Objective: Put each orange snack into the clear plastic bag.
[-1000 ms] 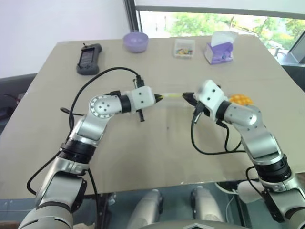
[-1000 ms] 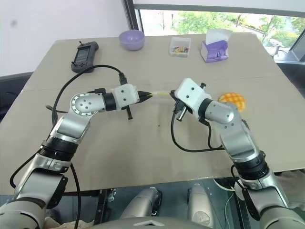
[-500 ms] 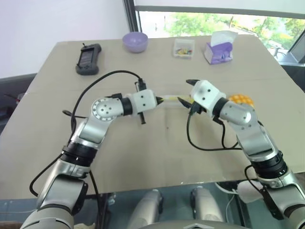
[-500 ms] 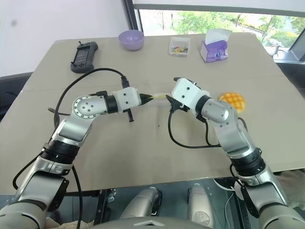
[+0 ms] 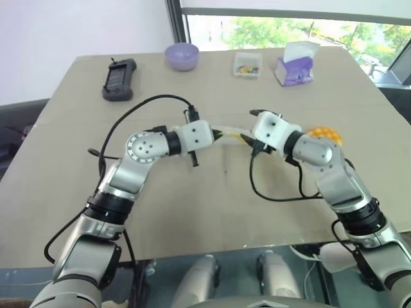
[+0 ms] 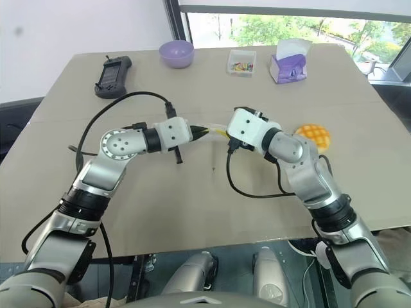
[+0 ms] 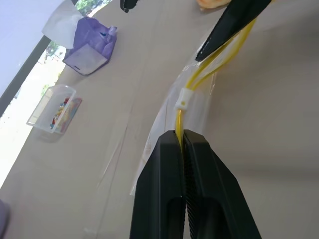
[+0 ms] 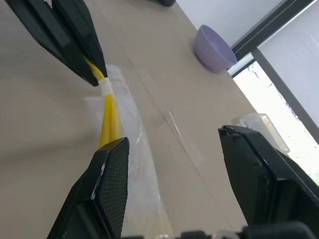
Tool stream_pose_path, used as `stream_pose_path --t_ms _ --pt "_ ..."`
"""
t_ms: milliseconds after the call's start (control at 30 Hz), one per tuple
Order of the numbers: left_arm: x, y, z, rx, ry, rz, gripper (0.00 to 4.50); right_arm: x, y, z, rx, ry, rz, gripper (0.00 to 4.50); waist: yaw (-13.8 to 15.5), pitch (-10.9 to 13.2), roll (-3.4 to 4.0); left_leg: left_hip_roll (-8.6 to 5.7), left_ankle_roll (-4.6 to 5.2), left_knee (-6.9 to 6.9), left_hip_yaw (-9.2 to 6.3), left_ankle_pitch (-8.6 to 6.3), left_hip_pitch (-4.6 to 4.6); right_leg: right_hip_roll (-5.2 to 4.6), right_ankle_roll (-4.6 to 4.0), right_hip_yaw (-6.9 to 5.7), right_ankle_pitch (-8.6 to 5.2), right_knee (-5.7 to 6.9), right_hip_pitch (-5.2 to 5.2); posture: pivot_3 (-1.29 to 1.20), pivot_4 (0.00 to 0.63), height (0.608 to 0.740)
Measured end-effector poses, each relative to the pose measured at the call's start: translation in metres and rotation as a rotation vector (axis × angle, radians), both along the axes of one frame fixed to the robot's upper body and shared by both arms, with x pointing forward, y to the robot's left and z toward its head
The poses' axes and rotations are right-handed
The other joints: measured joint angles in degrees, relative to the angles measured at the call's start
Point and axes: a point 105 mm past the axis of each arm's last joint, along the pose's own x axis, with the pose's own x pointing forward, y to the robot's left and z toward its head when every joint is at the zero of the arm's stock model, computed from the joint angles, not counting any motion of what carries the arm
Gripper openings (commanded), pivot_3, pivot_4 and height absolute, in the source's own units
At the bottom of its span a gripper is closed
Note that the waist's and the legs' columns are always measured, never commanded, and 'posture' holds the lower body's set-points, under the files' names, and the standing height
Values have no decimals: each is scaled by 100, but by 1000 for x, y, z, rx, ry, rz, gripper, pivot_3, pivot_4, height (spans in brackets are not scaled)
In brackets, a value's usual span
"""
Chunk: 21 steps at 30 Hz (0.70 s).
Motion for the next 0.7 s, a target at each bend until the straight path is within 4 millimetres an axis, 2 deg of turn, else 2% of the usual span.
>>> stream_pose_path --t_ms 700 --pt "0 0 0 2 4 -1 0 -13 -1 11 35 11 74 3135 5 0 0 0 0 0 -1 0 0 0 0 0 0 0 0 0 150 740"
